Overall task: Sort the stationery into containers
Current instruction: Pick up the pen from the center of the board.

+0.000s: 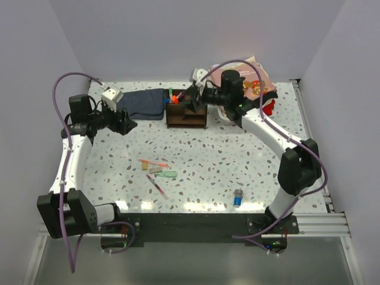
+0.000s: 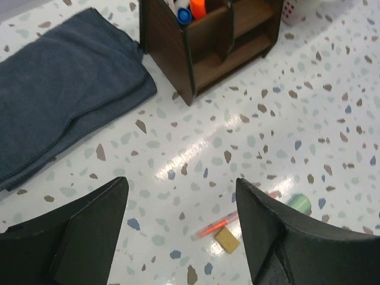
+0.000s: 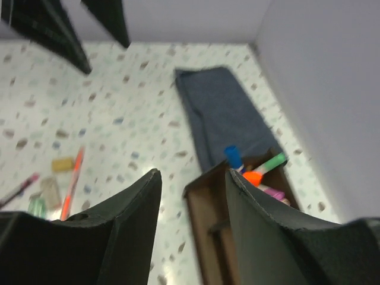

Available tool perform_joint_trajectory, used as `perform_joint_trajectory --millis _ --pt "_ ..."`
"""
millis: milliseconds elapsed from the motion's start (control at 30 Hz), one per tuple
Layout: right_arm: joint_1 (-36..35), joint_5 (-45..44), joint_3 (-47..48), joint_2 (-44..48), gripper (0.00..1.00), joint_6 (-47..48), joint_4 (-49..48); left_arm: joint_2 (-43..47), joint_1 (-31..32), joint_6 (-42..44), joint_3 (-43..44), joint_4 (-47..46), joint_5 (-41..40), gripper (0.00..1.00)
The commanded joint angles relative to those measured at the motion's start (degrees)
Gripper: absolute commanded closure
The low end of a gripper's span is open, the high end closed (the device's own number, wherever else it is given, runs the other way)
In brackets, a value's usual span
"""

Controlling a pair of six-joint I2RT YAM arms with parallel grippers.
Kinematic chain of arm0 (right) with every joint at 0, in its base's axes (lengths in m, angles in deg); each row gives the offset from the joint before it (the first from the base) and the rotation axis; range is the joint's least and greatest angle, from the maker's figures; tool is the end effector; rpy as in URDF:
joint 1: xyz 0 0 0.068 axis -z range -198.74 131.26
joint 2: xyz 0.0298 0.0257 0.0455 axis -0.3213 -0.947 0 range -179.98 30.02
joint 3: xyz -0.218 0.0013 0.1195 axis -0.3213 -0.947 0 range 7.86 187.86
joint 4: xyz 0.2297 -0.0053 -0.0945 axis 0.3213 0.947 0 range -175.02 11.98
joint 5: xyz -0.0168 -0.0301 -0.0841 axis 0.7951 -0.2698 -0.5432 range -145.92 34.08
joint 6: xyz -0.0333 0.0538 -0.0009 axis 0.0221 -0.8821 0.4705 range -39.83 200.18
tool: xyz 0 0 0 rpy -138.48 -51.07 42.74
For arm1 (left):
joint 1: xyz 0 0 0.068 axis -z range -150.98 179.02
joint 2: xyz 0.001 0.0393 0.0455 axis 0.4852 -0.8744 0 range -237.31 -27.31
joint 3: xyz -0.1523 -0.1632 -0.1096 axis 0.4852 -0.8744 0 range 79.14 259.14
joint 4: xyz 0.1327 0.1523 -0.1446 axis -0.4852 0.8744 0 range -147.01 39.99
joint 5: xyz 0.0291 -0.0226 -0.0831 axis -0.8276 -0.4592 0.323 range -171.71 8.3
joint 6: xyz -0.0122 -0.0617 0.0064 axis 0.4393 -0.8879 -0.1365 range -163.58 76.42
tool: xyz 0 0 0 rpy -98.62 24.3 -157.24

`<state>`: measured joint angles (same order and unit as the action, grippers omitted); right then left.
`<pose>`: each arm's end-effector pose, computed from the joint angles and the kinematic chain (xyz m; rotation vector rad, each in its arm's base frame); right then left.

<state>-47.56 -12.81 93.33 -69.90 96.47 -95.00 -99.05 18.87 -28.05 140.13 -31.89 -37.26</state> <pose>0.3424 0.2262 0.3407 -1.1420 1.2408 0.7817 0.2731 0.0144 0.2926 0.5123 1.9846 -0.5713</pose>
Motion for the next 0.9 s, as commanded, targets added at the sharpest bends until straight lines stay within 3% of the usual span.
perform_joint_trajectory --millis 0,100,167,333,567,700,867 --pt "-4.7 2.5 -5.9 3.1 0.50 19.2 26.3 1.7 1.2 10.7 2.0 10.7 -0.8 0.23" --pt "-10.2 -5.2 -8.0 3.0 0.50 22.7 32.6 3.2 1.3 13.4 2.3 13.3 -4.9 0.23" --pt "-12.8 -10.9 -8.9 1.6 0.51 20.5 32.0 4.3 1.2 13.0 2.2 13.4 -7.3 0.22" --pt "-17.0 -11.5 -8.4 -0.3 0.54 12.1 28.4 8.0 1.3 15.3 -1.0 15.3 -5.6 0.21" --pt "-19.9 -14.0 -8.2 -2.9 0.56 10.8 27.1 9.3 1.4 19.4 0.1 21.1 -8.8 0.22" --pt "-22.0 -18.1 -5.4 -7.4 0.58 10.1 26.6 12.7 1.4 17.8 -0.1 20.6 -10.4 0.22" --pt "-23.9 -19.3 1.2 -13.0 0.61 8.4 25.3 18.7 1.3 9.0 -1.2 17.2 -15.6 0.23"
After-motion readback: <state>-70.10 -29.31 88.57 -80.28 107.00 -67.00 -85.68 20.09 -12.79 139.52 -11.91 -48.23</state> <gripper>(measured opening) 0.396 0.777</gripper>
